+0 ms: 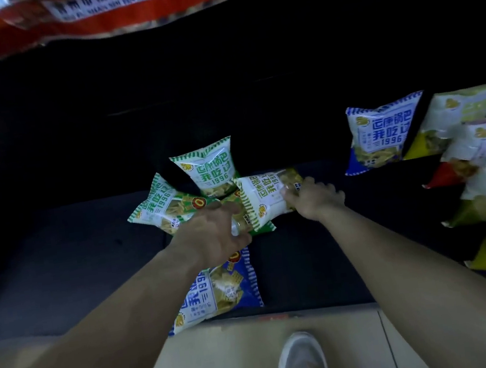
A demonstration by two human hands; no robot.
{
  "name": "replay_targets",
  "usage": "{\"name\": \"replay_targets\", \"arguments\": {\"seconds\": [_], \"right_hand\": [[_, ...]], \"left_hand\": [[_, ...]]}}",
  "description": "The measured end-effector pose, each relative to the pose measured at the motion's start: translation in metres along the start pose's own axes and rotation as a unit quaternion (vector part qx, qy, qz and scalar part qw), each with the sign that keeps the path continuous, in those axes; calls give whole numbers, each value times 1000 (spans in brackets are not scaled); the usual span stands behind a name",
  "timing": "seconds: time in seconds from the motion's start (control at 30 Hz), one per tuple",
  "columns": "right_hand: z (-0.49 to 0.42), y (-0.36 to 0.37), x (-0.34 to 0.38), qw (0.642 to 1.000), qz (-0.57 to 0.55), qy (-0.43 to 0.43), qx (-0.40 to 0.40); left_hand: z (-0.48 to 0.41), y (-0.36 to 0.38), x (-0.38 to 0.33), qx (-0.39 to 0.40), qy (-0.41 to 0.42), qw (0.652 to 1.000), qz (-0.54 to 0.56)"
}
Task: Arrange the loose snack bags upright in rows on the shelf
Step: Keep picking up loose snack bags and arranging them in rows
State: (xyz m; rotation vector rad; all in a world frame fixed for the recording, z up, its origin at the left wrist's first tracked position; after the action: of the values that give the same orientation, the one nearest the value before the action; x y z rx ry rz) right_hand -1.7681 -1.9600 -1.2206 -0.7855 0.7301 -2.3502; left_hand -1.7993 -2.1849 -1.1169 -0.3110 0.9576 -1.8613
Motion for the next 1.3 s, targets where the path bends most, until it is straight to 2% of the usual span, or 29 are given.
{"name": "replay_targets", "arguments": {"seconds": [0.17,0.33,0.47,0.7,0.8,0.87,1.0,1.13,1.23,1.3], "right_hand": [[-2,-8,-17,993,-110,30,36],[8,-12,-45,982,-186,18,9],[35,-17,-63,985,-166,-34,-26],[137,-59,-80,990,-38,-112,-77],[198,-89,-93,986,-22,-129,-100],[240,-106,-104,984,-15,-136,-112],[316,-128,-127,978,-52,-146,-143],[362,-131,-152,971,-83,-152,-166],[374,-125,-173,972,-67,-151,-164],[380,-126,-182,971,-38,-151,-179]], "left_hand": [[2,-1,-1,6,-3,1000,9],[5,-6,-3,4,-3,1000,3],[12,-14,-15,-1,9,1000,-15],[33,-33,-55,-17,51,999,0],[53,-38,-86,-16,95,995,29],[68,-38,-108,-3,137,987,89],[101,-35,-156,50,244,944,218],[129,-34,-199,50,320,908,264],[138,-32,-215,17,311,926,212],[138,-29,-220,-32,272,957,94]]}}
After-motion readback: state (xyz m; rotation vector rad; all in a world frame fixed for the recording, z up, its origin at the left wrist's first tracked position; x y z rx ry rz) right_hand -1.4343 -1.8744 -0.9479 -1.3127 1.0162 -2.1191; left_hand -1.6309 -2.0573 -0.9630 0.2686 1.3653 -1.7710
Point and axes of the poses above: each hand's wrist, its own z-axis away from the middle knuckle, its own y-axis out of the palm, x = y × z, the point moved 1 cm from there along -z, towards the middle knuckle, and after that the axes turned 13 degrees about x, right-handed, at the moved point
